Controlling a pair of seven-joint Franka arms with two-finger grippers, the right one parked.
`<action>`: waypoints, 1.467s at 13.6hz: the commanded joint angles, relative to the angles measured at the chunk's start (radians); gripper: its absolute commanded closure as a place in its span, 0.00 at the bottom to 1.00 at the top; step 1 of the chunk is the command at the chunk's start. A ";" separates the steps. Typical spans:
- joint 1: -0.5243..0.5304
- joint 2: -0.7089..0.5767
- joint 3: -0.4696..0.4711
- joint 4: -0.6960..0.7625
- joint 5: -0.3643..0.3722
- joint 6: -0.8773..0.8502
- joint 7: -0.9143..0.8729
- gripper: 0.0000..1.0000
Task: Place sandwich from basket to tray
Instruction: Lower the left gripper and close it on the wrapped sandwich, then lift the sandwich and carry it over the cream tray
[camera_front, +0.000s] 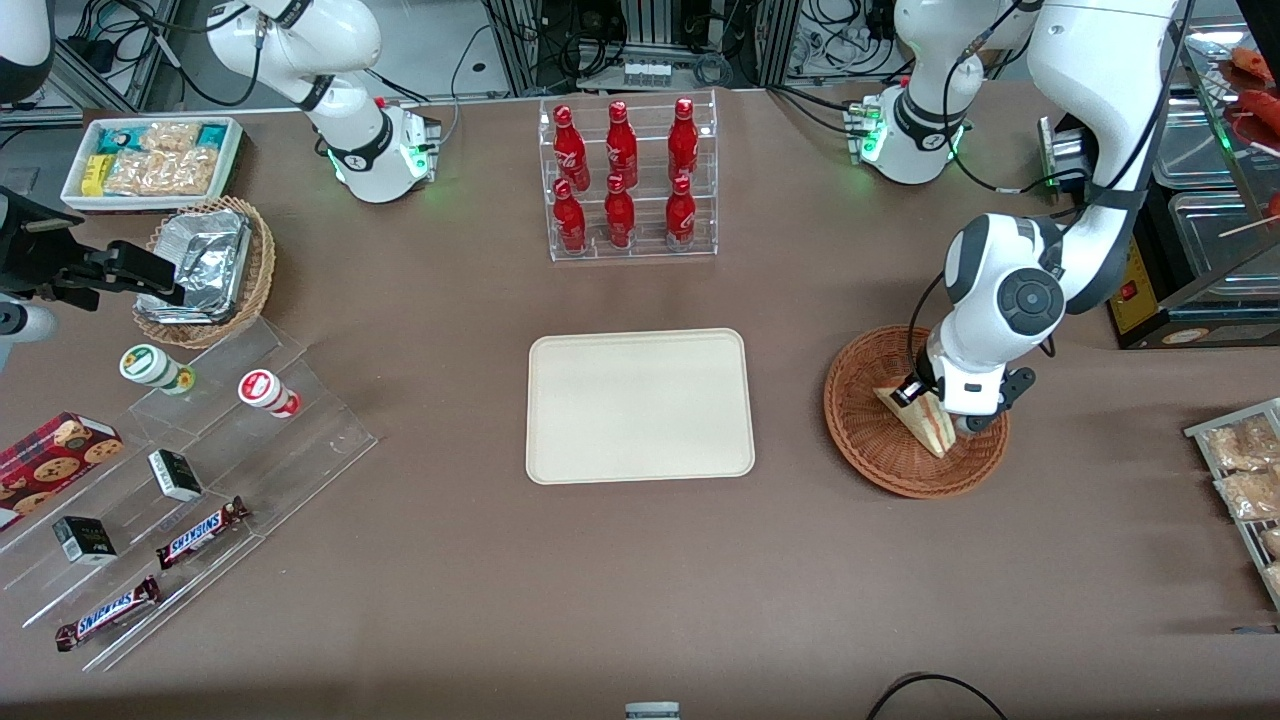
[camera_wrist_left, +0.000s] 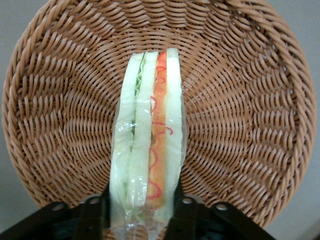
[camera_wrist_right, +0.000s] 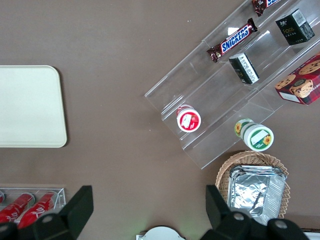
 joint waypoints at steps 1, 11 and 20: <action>0.007 -0.015 0.004 0.012 0.015 -0.045 0.045 1.00; -0.008 -0.025 -0.069 0.271 0.012 -0.348 0.049 1.00; -0.010 0.209 -0.368 0.491 0.189 -0.346 0.148 1.00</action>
